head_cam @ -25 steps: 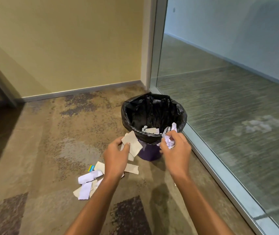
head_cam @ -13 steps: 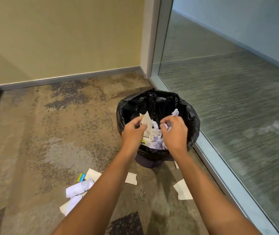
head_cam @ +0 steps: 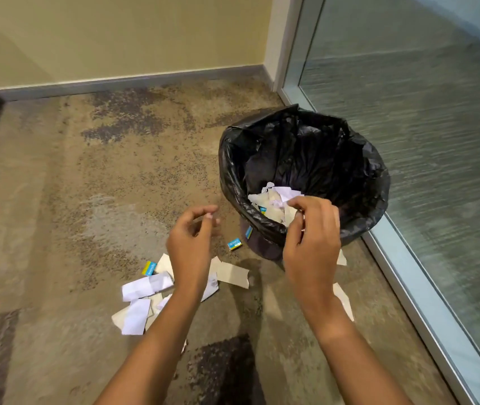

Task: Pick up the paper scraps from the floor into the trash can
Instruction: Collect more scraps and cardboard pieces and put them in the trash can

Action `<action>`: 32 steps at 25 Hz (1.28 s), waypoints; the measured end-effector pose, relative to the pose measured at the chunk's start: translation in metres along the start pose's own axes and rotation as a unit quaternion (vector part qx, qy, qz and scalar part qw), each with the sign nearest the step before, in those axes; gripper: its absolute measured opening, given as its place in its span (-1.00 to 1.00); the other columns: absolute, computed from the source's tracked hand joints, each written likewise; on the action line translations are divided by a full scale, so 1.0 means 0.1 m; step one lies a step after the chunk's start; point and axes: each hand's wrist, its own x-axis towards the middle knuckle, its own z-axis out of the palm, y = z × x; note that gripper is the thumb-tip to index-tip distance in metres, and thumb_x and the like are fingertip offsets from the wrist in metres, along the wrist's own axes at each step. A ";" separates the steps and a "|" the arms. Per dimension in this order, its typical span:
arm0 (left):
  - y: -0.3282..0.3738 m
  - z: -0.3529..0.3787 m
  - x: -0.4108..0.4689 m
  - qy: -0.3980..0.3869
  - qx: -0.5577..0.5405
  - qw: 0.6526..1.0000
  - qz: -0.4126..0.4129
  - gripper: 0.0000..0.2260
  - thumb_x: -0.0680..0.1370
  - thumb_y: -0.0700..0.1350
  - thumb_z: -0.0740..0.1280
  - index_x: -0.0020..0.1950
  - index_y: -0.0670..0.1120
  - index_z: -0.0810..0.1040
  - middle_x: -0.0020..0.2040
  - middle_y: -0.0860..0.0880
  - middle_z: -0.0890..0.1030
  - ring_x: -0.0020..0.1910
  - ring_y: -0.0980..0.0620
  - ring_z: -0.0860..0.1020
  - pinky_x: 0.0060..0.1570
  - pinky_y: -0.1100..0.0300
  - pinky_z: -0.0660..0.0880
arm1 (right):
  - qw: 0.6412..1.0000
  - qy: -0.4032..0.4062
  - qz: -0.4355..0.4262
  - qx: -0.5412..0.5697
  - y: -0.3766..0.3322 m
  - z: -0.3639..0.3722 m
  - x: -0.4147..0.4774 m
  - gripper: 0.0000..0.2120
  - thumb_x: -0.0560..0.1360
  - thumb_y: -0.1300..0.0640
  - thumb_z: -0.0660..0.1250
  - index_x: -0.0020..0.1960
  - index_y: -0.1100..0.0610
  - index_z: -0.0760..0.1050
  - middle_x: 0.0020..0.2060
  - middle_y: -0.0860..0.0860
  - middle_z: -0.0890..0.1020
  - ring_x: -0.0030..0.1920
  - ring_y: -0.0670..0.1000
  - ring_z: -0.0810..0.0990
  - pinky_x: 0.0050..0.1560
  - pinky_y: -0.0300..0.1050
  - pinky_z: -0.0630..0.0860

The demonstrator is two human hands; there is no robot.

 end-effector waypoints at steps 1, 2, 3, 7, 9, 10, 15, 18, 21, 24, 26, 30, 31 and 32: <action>-0.14 -0.11 -0.02 0.011 0.019 1.000 -0.006 -0.83 0.54 -0.24 0.27 -0.06 -0.05 0.63 -0.20 0.11 0.68 -0.20 0.09 0.65 -0.07 0.05 0.59 | 0.999 -0.008 -0.038 -0.004 -0.05 0.06 -0.16 -0.80 0.50 0.44 0.17 0.00 0.29 0.53 -0.08 0.14 0.55 -0.04 0.06 0.43 0.06 -0.19 0.36; -0.27 -0.20 -0.04 0.018 0.041 0.999 -0.012 -0.84 0.54 -0.23 0.27 -0.05 -0.04 0.63 -0.16 0.08 0.68 -0.18 0.06 0.65 -0.04 -0.01 0.59 | 0.997 -0.025 -0.071 -0.004 -0.07 0.14 -0.32 -0.80 0.50 0.43 0.17 -0.02 0.31 0.55 -0.08 0.17 0.56 -0.03 0.08 0.44 0.09 -0.18 0.36; -0.41 -0.28 -0.05 0.024 0.062 0.998 -0.020 -0.84 0.55 -0.23 0.27 -0.05 -0.04 0.63 -0.12 0.07 0.68 -0.15 0.03 0.65 -0.02 -0.04 0.59 | 0.994 -0.052 -0.095 0.002 -0.07 0.23 -0.47 -0.80 0.51 0.40 0.16 -0.03 0.31 0.56 -0.07 0.19 0.57 -0.02 0.10 0.45 0.12 -0.16 0.37; -0.89 -0.54 -0.05 0.029 0.138 0.990 -0.029 -0.82 0.51 -0.24 0.30 -0.08 0.02 0.63 -0.03 0.06 0.66 -0.05 0.07 0.63 0.02 0.05 0.55 | 0.976 -0.190 -0.101 0.033 0.07 0.63 -0.95 -0.77 0.46 0.32 0.14 -0.02 0.26 0.56 -0.03 0.17 0.58 -0.01 0.11 0.48 0.03 -0.07 0.45; -1.12 -0.64 -0.02 0.032 0.208 0.978 -0.018 -0.79 0.47 -0.25 0.32 -0.06 0.04 0.63 0.06 0.07 0.62 0.08 0.05 0.58 0.01 0.13 0.48 | 0.959 -0.271 -0.072 0.027 0.21 0.82 -1.10 -0.72 0.42 0.31 0.13 0.05 0.23 0.52 0.02 0.13 0.56 0.03 0.11 0.48 0.01 -0.03 0.46; -1.22 -0.70 0.00 0.036 0.252 0.967 -0.026 -0.77 0.44 -0.25 0.33 -0.04 0.05 0.63 0.14 0.06 0.59 0.16 0.02 0.53 0.06 0.11 0.44 | 0.949 -0.310 -0.056 0.013 0.29 0.92 -1.16 -0.68 0.40 0.33 0.15 0.10 0.21 0.50 0.06 0.12 0.54 0.07 0.13 0.49 0.03 0.00 0.48; -1.69 -0.93 0.02 -0.034 0.454 0.887 -0.075 -0.59 0.42 -0.16 0.34 0.23 0.14 0.49 0.45 -0.04 0.28 0.44 -0.12 0.20 0.34 -0.29 0.11 | 0.874 -0.473 -0.012 -0.110 0.64 1.45 -1.19 -0.39 0.48 0.19 0.34 0.46 0.19 0.21 0.47 0.18 0.17 0.46 0.22 0.14 0.46 0.06 0.20; -1.77 -0.90 0.04 -0.097 0.503 0.858 -0.025 -0.51 0.44 -0.16 0.35 0.34 0.13 0.38 0.50 -0.04 0.17 0.48 -0.12 0.12 0.35 -0.31 0.06 | 0.847 -0.518 -0.006 -0.122 0.73 1.74 -1.03 -0.25 0.49 0.01 0.36 0.53 0.13 0.05 0.54 0.10 -0.06 0.52 0.18 -0.10 0.49 0.03 0.00; -1.85 -0.70 0.14 -0.177 0.489 0.852 0.055 -0.37 0.41 -0.05 0.38 0.43 0.15 0.23 0.52 -0.13 0.11 0.46 -0.22 0.18 0.32 -0.28 0.24 | 0.816 -0.561 -0.010 -0.139 0.84 1.91 -0.94 -0.19 0.47 -0.11 0.35 0.55 0.01 -0.02 0.55 0.10 -0.02 0.52 0.21 -0.11 0.49 0.11 0.00; -1.95 -0.45 0.15 -0.217 0.510 0.830 0.062 -0.23 0.43 0.02 0.42 0.51 0.18 0.04 0.56 -0.09 -0.10 0.49 -0.23 0.11 0.32 -0.29 0.25 | 0.777 -0.599 -0.026 -0.192 0.90 1.88 -1.03 -0.20 0.43 -0.24 0.32 0.53 -0.14 -0.01 0.55 0.06 0.00 0.52 0.21 -0.15 0.46 0.20 -0.05; -2.01 -0.36 0.10 -0.212 0.573 0.791 0.016 -0.20 0.49 0.09 0.35 0.48 0.31 -0.17 0.55 0.01 -0.26 0.51 -0.25 -0.07 0.32 -0.42 0.13 | 0.773 -0.593 -0.032 -0.223 0.89 1.76 -1.16 -0.24 0.39 -0.29 0.32 0.49 -0.19 0.10 0.54 0.00 0.01 0.52 0.19 -0.15 0.41 0.26 0.00; -2.11 -0.40 0.01 -0.220 0.632 0.740 -0.059 -0.24 0.55 0.12 0.25 0.37 0.40 -0.36 0.53 0.02 -0.34 0.49 -0.30 -0.26 0.23 -0.52 0.09 | 0.799 -0.560 -0.030 -0.214 0.87 1.50 -1.46 -0.33 0.42 -0.10 0.40 0.43 -0.23 0.17 0.51 -0.01 0.12 0.47 0.23 0.01 0.32 0.25 0.23; -2.13 -0.43 0.00 -0.223 0.639 0.734 -0.051 -0.26 0.58 0.03 0.23 0.38 0.40 -0.34 0.53 0.01 -0.33 0.48 -0.30 -0.28 0.23 -0.51 0.10 | 0.811 -0.545 -0.030 -0.212 0.87 1.46 -1.54 -0.34 0.44 0.02 0.42 0.43 -0.21 0.19 0.49 -0.01 0.18 0.45 0.24 0.07 0.31 0.22 0.28; -2.11 -0.46 -0.03 -0.229 0.645 0.728 -0.036 -0.26 0.60 -0.10 0.21 0.41 0.38 -0.30 0.54 -0.01 -0.32 0.48 -0.31 -0.27 0.24 -0.49 0.11 | 0.825 -0.527 -0.027 -0.203 0.87 1.44 -1.60 -0.36 0.45 0.16 0.41 0.43 -0.16 0.23 0.47 -0.01 0.23 0.42 0.24 0.14 0.30 0.17 0.33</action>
